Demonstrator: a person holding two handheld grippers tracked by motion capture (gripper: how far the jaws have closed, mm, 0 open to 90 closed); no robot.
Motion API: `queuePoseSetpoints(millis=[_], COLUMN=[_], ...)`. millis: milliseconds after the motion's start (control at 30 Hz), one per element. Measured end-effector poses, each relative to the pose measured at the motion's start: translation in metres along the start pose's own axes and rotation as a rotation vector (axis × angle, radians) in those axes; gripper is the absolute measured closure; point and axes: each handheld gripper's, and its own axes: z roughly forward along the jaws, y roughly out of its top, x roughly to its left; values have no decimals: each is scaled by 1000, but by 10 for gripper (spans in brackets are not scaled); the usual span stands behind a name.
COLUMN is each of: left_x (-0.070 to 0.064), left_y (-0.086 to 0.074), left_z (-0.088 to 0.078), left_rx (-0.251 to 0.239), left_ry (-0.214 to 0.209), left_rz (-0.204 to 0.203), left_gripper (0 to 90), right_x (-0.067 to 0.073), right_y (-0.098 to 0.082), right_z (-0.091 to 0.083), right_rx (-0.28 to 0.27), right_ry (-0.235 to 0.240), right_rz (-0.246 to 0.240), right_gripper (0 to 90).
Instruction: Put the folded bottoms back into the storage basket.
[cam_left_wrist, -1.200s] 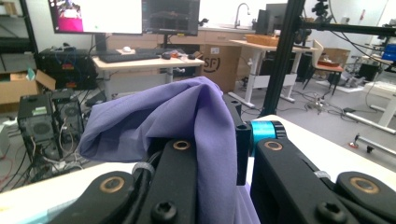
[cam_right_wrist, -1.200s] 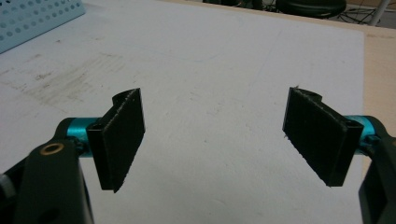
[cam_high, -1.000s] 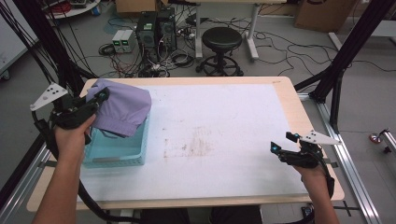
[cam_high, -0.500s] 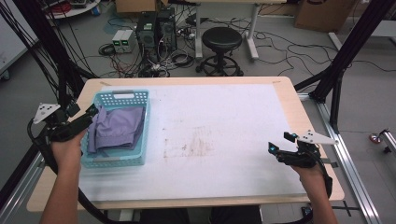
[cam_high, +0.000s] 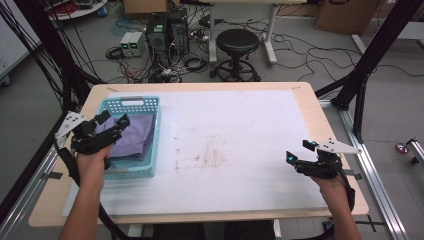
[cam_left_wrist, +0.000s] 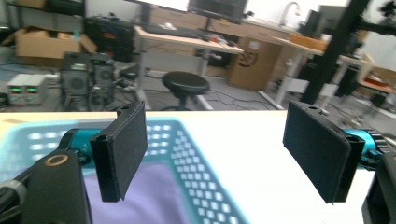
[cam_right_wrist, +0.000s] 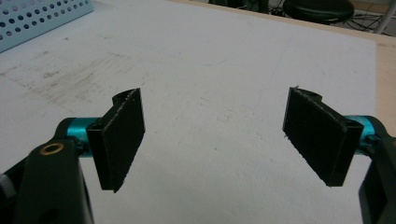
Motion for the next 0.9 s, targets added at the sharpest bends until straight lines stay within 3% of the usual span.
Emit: queuePoseSetpoints(millis=[367, 667, 900], left_x=[-49, -76, -97], left_y=[-18, -38, -51], left_z=[25, 37, 47], left_rx=[33, 84, 115], left_ry=[-147, -221, -261], left_rz=[80, 91, 121], left_gripper=[221, 221, 221], right_x=[1, 4, 6], right_y=[3, 5, 5], right_z=[-3, -4, -4], right_rx=[-16, -37, -43], right_ry=[-11, -16, -15], right_rz=[-16, -31, -35], right_gripper=[210, 210, 210])
